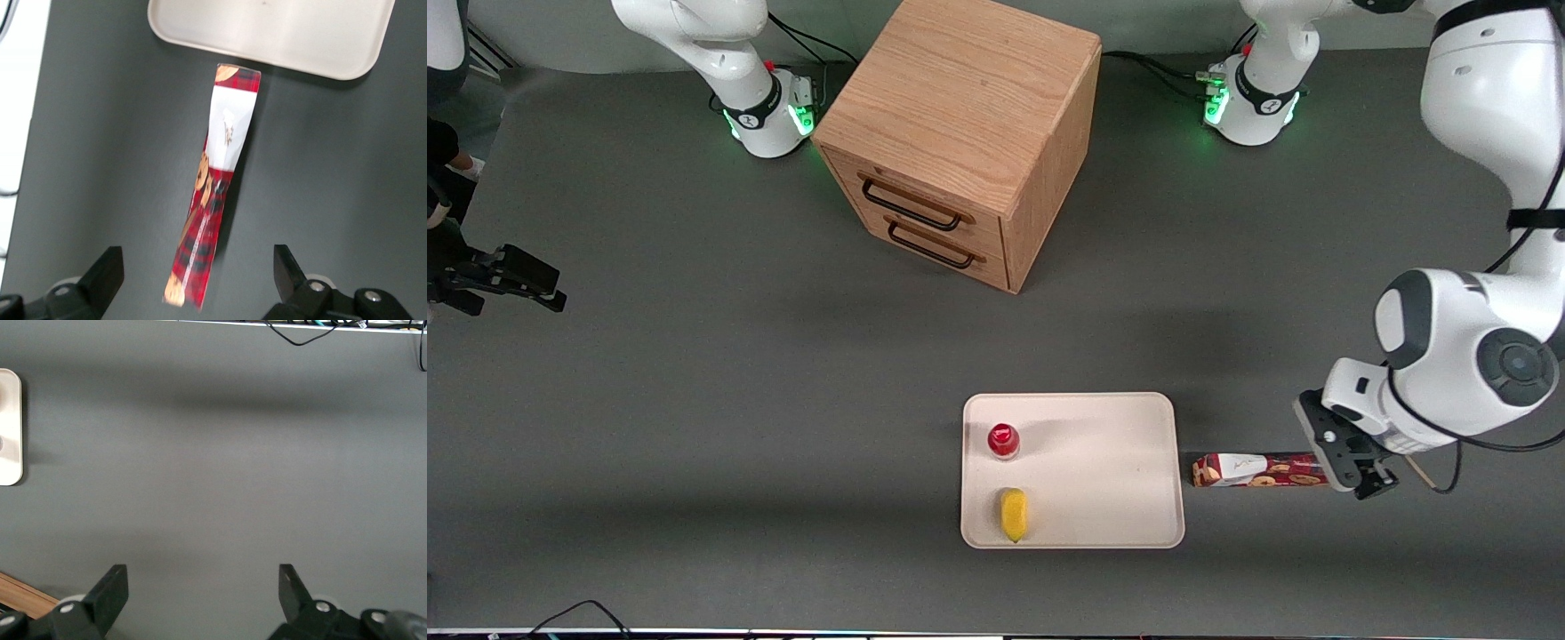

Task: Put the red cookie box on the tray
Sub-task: 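Close the left gripper on the cookie box's end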

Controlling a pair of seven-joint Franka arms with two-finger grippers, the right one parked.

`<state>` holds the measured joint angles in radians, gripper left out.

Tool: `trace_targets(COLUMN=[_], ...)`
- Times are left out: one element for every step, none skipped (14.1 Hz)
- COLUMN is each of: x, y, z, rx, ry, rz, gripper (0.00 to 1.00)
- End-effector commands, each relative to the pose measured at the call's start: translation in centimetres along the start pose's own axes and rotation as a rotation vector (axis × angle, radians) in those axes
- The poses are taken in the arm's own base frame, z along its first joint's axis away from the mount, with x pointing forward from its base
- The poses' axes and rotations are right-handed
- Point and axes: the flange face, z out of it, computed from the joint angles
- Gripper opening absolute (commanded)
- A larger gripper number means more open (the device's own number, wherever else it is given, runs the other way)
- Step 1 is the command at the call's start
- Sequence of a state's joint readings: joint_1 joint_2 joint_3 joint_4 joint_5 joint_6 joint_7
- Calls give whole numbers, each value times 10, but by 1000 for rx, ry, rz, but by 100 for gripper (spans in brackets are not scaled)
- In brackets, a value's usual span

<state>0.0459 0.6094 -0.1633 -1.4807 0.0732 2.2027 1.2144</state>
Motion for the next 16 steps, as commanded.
trace_targets(x=[5, 5, 5, 3, 4, 3, 3, 3, 3, 1, 0, 0, -2, -1, -1, -2], y=[-2, -2, -1, -1, 0, 0, 0, 1, 3, 5, 8, 10, 11, 12, 13, 12], z=[27, 37, 45, 51, 56, 65, 71, 77, 84, 90, 96, 99, 103, 107, 108, 108], rx=[10, 19, 39, 57, 69, 71, 82, 87, 92, 91, 89, 91, 94, 93, 95, 95], ry=[-12, -6, 2, 4, 5, 4, 10, 14, 18, 19, 18, 19, 23, 26, 27, 27], rz=[46, 47, 48, 51, 58, 60, 58, 57, 57, 58, 59, 59, 57, 55, 55, 41], gripper=[100, 100, 100, 100, 100, 100, 100, 100, 96, 89, 81, 75, 69, 64, 52, 32])
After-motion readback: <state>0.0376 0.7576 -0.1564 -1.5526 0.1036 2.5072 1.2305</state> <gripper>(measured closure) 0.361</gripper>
